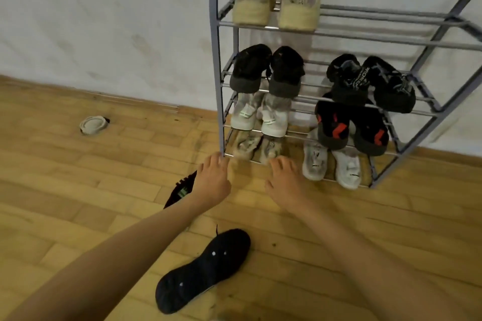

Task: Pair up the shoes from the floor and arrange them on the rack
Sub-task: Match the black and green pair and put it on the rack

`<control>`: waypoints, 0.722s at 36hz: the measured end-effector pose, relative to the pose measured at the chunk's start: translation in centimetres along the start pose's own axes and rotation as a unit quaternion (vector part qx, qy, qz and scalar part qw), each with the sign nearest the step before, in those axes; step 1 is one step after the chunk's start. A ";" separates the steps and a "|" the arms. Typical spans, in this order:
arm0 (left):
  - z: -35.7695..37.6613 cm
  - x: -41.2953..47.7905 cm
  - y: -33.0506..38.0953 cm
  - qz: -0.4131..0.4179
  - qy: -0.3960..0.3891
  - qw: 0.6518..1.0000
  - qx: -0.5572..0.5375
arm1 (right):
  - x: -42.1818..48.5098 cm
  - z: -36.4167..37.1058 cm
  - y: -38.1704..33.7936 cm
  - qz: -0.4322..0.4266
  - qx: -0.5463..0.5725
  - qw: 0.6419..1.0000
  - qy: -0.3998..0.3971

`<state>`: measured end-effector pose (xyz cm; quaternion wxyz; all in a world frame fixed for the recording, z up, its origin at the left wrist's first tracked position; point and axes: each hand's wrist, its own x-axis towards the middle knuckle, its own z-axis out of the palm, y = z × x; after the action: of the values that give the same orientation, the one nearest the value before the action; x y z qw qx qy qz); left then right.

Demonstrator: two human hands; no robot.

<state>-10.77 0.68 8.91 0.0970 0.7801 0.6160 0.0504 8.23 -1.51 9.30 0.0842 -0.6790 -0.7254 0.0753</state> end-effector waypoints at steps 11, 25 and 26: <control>11.1 -0.5 -9.1 -0.173 -0.110 0.979 -0.005 | 1.9 12.2 -1.2 0.004 0.044 0.958 -0.282; 17.1 -1.7 -13.0 -0.236 -0.144 0.961 0.034 | 1.4 20.6 -2.0 -0.035 0.045 0.897 -0.439; 17.1 -1.8 -13.0 -0.227 -0.147 0.962 0.042 | 1.4 20.6 -1.9 -0.034 0.042 0.896 -0.441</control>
<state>-20.19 0.27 -10.51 0.1626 0.6222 0.7573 -0.1136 1.66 -0.11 -10.37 -0.2134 -0.5465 -0.7072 0.3945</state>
